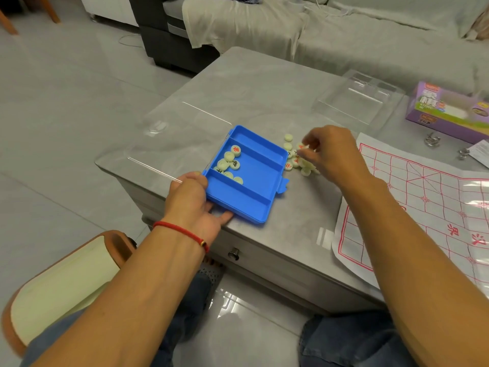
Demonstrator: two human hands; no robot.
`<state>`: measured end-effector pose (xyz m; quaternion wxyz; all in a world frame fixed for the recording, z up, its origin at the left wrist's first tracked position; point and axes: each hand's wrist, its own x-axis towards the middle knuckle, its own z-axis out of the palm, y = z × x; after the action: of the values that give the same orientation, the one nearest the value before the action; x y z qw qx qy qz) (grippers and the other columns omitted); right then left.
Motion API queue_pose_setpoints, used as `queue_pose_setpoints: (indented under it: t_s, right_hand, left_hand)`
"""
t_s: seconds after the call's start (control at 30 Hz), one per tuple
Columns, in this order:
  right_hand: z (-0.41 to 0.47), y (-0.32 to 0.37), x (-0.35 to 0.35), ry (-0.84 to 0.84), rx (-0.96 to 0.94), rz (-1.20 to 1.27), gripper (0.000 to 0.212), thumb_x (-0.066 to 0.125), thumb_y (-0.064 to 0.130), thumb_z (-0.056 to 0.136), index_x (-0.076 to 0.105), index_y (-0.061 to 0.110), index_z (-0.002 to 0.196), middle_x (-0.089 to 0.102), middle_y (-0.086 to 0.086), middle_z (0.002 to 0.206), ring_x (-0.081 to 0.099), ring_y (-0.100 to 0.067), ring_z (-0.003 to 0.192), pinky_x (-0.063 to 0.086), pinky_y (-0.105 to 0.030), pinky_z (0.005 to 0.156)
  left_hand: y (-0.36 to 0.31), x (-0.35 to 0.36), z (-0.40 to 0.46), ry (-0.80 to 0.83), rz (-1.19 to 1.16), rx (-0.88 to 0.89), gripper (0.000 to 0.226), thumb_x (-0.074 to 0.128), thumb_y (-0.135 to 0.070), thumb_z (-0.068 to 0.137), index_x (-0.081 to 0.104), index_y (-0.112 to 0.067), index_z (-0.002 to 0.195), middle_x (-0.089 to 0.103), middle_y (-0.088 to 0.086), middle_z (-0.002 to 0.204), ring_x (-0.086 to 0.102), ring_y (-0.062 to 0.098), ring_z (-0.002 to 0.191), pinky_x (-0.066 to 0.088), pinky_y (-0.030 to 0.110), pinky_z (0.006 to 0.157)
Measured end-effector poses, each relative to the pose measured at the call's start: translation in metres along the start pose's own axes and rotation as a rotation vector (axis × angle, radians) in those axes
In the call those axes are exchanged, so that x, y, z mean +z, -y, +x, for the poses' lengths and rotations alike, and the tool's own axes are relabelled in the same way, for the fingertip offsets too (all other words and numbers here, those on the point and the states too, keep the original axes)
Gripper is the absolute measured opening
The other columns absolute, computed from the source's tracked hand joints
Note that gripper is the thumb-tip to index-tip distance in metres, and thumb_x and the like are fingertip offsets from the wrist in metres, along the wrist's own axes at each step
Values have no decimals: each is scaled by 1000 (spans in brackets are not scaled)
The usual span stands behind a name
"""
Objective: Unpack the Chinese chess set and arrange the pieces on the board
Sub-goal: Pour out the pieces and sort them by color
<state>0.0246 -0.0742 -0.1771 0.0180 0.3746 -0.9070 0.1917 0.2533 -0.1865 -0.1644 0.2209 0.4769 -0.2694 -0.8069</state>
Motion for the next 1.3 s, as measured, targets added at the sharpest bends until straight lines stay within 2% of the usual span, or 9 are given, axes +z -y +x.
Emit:
queue_pose_setpoints:
  t_s: [0.07, 0.17, 0.33, 0.43, 0.53, 0.7, 1.0, 1.17, 1.3]
  right_hand:
    - [-2, -8, 5, 61, 65, 5, 34, 73, 33, 88, 70, 12, 115, 68, -7, 104, 60, -20, 89, 46, -29, 77]
    - [-2, -3, 5, 58, 21, -40, 36, 72, 34, 89, 69, 14, 118, 67, -6, 105, 61, -23, 92, 49, -33, 80]
    - [-10, 37, 7, -18, -341, 169, 19, 72, 22, 89, 72, 16, 106, 64, 2, 93, 60, -16, 78, 51, -37, 78]
    - [-15, 60, 21, 86, -497, 251, 27, 73, 21, 88, 70, 19, 115, 63, 2, 106, 57, -10, 82, 49, -28, 74]
    - [-18, 67, 39, 104, -563, 163, 34, 67, 17, 92, 64, 17, 125, 58, -1, 123, 58, -13, 91, 52, -36, 77]
    - [-16, 62, 45, 108, -575, 88, 30, 61, 13, 94, 64, 16, 125, 58, -3, 124, 62, -26, 94, 53, -43, 75]
    - [-16, 61, 39, 166, -498, 69, 25, 71, 21, 87, 71, 16, 111, 61, -5, 109, 60, -20, 76, 53, -42, 74]
    - [-15, 55, 33, 151, -520, 89, 17, 70, 22, 89, 73, 18, 105, 62, 0, 97, 45, -5, 67, 49, -33, 70]
    - [-16, 52, 36, 137, -554, 123, 16, 72, 22, 89, 75, 15, 102, 65, -1, 93, 45, -6, 67, 40, -26, 67]
  left_hand:
    - [0, 1, 0, -9, -2, 5, 21, 39, -2, 98, 50, -20, 97, 63, 9, 105, 67, 27, 92, 57, 45, 54]
    - [0, 2, -1, -12, -3, 5, 21, 39, -2, 98, 50, -19, 95, 64, 9, 104, 67, 26, 91, 57, 45, 54]
    - [3, 4, -1, -6, 5, 4, 20, 40, -2, 98, 51, -19, 98, 64, 10, 105, 67, 28, 92, 58, 48, 60]
    - [5, 4, -1, -5, -4, -6, 22, 40, -1, 96, 51, -19, 98, 64, 11, 106, 67, 29, 94, 57, 51, 66]
    - [6, 3, 0, 12, -5, -14, 23, 41, 0, 95, 52, -20, 100, 64, 11, 106, 66, 29, 93, 57, 52, 67]
    - [6, 3, 0, 28, 7, -21, 23, 39, -1, 96, 52, -19, 102, 64, 12, 104, 66, 29, 90, 57, 53, 69]
    - [5, 3, -2, 14, 23, -56, 21, 40, -3, 98, 52, -18, 89, 64, 12, 97, 67, 28, 85, 55, 48, 62]
    - [4, 4, -2, 3, 24, -55, 20, 41, -3, 98, 51, -18, 88, 64, 12, 97, 67, 28, 86, 56, 49, 63]
    - [4, 5, -3, -5, 22, -58, 21, 41, -3, 98, 51, -17, 86, 65, 12, 94, 67, 28, 84, 55, 49, 64]
